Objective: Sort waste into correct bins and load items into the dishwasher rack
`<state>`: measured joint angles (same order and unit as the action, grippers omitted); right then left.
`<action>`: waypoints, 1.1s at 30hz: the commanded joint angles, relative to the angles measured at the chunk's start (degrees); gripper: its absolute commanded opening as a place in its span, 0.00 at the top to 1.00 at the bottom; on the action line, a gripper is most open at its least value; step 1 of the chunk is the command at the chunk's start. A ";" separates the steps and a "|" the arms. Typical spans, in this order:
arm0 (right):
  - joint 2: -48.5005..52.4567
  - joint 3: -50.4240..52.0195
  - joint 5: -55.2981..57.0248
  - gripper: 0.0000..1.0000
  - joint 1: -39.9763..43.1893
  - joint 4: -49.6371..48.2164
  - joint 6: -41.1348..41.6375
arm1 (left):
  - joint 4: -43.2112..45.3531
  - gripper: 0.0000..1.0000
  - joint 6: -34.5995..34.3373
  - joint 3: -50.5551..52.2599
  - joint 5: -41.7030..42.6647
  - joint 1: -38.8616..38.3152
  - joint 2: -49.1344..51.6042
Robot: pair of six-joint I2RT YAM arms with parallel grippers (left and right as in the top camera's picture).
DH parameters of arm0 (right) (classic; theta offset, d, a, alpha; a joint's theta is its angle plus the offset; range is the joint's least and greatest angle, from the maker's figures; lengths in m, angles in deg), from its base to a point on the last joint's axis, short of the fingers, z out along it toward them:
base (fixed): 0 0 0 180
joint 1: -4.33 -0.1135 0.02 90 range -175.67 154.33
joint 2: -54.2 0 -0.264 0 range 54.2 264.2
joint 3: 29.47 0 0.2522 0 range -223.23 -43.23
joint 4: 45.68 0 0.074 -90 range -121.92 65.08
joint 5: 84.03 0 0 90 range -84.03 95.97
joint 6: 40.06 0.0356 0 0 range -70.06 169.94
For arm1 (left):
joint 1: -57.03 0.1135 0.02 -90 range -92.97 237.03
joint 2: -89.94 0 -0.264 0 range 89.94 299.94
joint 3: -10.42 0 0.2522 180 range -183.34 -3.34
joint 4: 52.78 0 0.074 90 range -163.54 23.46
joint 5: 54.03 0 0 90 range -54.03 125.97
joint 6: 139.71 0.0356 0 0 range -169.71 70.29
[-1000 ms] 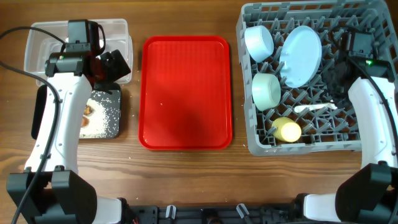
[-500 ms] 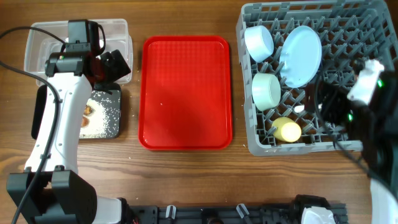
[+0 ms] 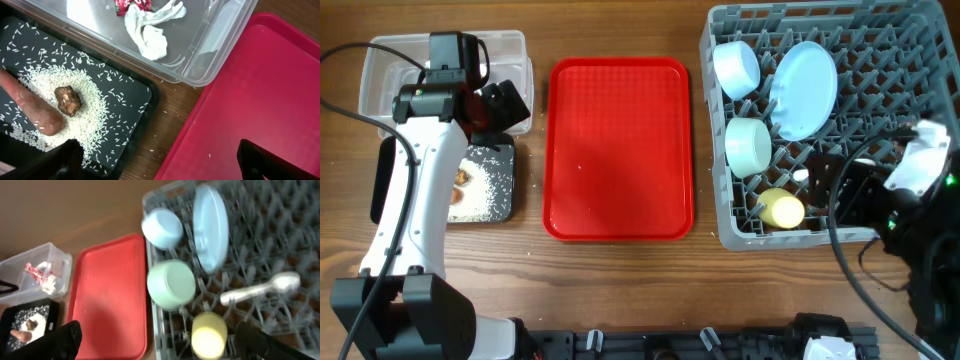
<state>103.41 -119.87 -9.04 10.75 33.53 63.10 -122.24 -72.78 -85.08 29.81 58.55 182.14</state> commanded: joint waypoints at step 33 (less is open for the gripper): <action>-49.05 76.35 12.26 0.00 -6.62 -65.70 -4.09 | 0.13 0.00 0.31 -0.68 -0.35 0.37 -0.26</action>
<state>55.17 -43.59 1.56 4.45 -32.59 57.88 -122.26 -72.78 -85.08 29.79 58.55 182.14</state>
